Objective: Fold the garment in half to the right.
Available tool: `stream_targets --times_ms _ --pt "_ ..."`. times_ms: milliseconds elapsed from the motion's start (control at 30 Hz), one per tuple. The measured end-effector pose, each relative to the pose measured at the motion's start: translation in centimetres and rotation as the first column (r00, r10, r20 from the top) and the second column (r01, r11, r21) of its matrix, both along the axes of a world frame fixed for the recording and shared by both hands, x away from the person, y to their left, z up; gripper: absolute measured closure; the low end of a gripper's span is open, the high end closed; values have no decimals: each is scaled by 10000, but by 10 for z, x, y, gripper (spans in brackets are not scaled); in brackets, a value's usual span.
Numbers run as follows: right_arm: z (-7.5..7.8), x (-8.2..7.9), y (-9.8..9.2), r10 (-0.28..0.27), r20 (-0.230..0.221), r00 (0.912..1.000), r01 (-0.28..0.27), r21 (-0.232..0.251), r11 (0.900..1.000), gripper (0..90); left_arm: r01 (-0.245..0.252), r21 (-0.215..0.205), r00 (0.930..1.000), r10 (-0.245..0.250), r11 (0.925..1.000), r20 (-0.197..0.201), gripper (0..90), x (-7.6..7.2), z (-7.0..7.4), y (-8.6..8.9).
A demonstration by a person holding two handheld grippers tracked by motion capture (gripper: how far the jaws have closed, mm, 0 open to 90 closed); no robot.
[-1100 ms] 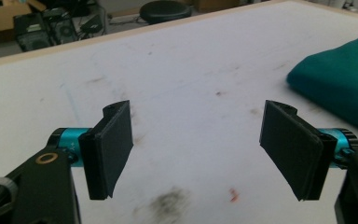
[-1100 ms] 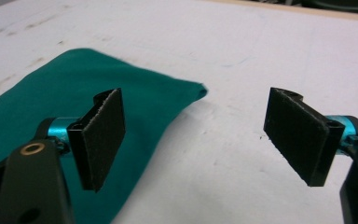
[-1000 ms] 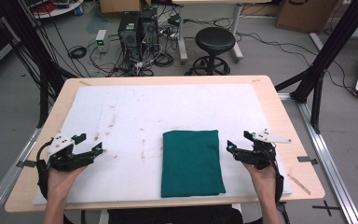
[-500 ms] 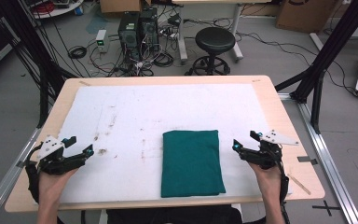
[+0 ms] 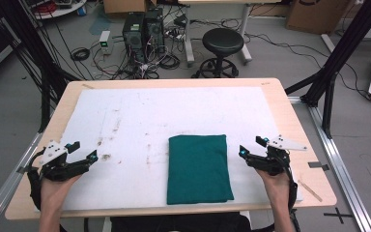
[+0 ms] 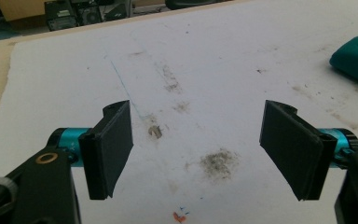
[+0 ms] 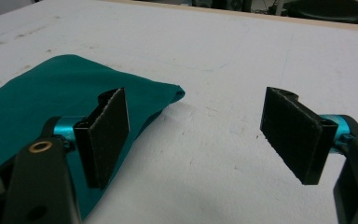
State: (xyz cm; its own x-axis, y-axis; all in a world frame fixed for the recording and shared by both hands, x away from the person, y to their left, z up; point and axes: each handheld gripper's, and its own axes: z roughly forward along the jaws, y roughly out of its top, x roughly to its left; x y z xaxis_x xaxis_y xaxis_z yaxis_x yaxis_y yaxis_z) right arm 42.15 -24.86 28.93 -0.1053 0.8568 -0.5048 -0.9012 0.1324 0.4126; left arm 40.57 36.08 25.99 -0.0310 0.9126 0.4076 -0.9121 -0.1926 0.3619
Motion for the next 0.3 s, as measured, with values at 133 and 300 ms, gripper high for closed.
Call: stream_targets --times_ms 133,300 --pt "0 0 1 -25 21 10000 25 -12 10000 233 -12 -9 10000 12 10000 -10 255 1 0 0" --pt "0 -1 3 -25 42 10000 26 -76 10000 229 -8 -10 10000 8 10000 -6 255 1 0 1"
